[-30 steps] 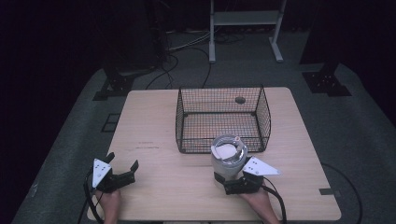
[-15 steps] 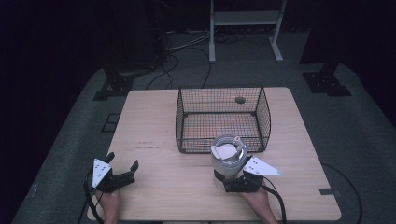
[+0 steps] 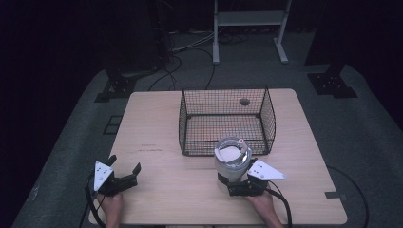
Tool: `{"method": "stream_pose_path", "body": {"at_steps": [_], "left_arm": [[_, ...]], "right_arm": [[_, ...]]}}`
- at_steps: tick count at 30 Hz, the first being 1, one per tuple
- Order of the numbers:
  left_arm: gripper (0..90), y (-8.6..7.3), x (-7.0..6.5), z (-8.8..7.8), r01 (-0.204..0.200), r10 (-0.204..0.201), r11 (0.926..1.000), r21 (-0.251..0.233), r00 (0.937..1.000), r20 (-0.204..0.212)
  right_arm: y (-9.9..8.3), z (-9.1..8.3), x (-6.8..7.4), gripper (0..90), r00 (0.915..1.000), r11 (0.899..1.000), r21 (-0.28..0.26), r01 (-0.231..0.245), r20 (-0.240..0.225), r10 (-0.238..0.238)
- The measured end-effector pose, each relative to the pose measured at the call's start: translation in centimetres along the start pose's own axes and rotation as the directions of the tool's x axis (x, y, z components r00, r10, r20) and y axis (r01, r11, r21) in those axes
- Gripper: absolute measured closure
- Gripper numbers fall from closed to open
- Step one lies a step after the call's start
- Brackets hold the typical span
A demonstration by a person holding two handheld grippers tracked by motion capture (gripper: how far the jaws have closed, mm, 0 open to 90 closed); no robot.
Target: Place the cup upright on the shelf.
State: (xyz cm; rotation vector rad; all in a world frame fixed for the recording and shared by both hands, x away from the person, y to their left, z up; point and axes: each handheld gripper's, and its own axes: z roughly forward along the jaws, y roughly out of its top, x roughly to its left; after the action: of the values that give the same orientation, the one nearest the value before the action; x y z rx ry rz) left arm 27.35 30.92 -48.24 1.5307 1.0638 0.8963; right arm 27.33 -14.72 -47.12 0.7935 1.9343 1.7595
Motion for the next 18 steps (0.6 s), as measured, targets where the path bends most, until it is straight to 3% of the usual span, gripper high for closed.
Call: {"method": "stream_pose_path", "body": {"at_steps": [6,18], "left_arm": [[0.0,0.0,0.0,-0.01,-0.001,0.001,1.0,0.0,1.0,0.001],[0.0,0.0,0.01,-0.02,0.0,0.0,1.0,-0.002,1.0,0.0]], "right_arm": [[0.1,0.19,0.35,7.4,0.999,1.0,-0.009,-0.023,-0.038,0.022],[0.76,0.65,0.73,7.8,0.9968,0.999,-0.041,-0.003,-0.08,0.0]]}}
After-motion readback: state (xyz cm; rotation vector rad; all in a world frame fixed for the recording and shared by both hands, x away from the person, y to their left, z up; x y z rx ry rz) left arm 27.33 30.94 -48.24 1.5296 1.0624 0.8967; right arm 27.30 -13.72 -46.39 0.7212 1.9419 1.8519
